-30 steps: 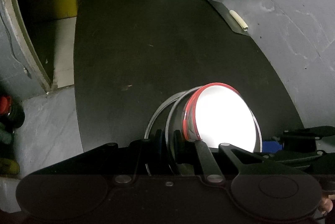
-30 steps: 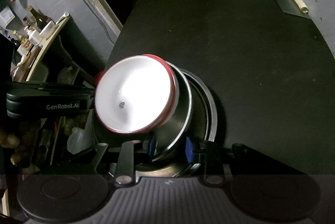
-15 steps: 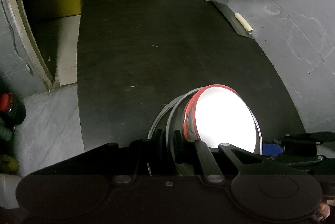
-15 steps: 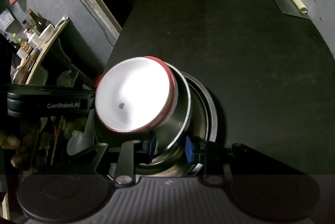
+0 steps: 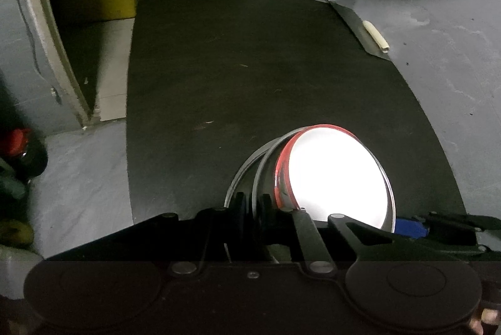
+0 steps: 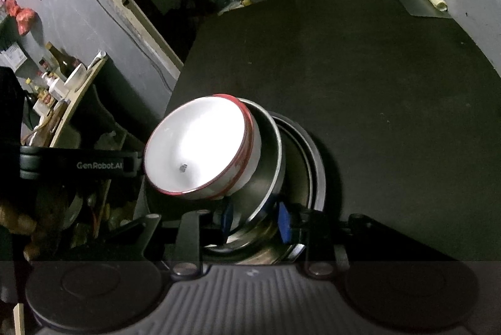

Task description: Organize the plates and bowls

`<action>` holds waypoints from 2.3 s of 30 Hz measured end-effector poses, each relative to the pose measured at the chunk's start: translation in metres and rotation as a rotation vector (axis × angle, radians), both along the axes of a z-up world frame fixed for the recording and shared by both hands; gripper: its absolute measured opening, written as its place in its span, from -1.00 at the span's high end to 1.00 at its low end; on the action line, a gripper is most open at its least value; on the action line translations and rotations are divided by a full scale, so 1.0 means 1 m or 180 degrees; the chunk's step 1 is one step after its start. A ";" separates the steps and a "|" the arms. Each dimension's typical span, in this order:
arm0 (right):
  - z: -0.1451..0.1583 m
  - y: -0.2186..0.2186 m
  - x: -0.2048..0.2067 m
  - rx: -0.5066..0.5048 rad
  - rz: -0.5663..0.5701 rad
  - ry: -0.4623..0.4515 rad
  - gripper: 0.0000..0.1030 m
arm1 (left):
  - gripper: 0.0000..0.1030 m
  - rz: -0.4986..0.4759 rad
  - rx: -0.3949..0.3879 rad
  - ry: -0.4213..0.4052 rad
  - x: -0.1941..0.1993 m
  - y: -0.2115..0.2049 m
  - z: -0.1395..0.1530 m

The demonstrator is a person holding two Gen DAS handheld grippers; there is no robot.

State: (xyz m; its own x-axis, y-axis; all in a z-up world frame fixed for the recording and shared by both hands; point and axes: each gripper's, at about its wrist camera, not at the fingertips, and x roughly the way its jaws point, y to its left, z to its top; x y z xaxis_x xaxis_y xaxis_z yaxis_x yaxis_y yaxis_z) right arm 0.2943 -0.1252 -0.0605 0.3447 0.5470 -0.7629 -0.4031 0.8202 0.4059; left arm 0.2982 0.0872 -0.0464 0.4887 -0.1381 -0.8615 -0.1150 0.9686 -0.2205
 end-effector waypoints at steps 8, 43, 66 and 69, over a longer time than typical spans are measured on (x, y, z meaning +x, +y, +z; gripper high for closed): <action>0.004 -0.003 -0.006 -0.0005 0.0030 -0.0088 0.24 | 0.59 0.0163 0.0141 0.0000 -0.004 -0.011 0.007; 0.035 -0.031 -0.019 0.0267 0.0185 -0.0474 -0.32 | -0.58 0.0808 0.0491 -0.0260 -0.045 -0.028 0.044; 0.030 -0.072 -0.030 0.0592 -0.0103 -0.0662 -1.00 | -0.98 0.1167 0.0911 -0.0712 -0.085 -0.054 0.058; 0.031 -0.075 -0.033 0.0584 -0.0148 -0.0742 -1.00 | -0.98 0.1195 0.0934 -0.0680 -0.091 -0.056 0.057</action>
